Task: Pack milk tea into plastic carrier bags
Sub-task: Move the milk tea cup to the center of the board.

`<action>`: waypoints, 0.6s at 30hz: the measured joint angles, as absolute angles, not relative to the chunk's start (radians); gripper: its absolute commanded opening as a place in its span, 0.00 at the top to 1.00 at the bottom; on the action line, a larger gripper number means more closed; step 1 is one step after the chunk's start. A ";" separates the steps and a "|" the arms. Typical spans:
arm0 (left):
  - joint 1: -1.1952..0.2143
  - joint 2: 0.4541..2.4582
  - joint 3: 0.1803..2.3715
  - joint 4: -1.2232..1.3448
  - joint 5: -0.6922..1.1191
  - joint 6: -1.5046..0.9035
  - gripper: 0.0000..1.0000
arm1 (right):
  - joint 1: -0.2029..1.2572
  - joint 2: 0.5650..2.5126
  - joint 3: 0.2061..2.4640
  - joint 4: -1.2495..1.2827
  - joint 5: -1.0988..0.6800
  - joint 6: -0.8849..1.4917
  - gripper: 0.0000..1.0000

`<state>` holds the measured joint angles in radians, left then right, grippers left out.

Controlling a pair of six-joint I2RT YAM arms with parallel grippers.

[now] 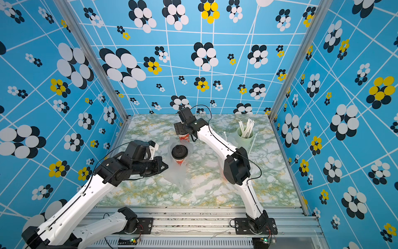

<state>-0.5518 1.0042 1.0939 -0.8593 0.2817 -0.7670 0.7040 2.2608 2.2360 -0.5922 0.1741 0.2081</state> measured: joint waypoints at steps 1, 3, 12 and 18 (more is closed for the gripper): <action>-0.552 1.004 1.094 -0.859 0.282 -0.767 1.00 | 0.704 2.268 2.246 -0.591 0.175 0.208 0.13; -0.552 1.004 1.094 -0.859 0.282 -0.767 1.00 | 0.704 2.283 2.265 -0.591 0.179 0.208 0.14; -0.552 0.998 1.094 -0.860 0.281 -0.770 1.00 | 0.703 2.315 2.286 -0.590 0.187 0.205 0.17; -0.551 0.985 1.093 -0.860 0.281 -0.775 1.00 | 0.703 2.315 2.286 -0.586 0.200 0.201 0.19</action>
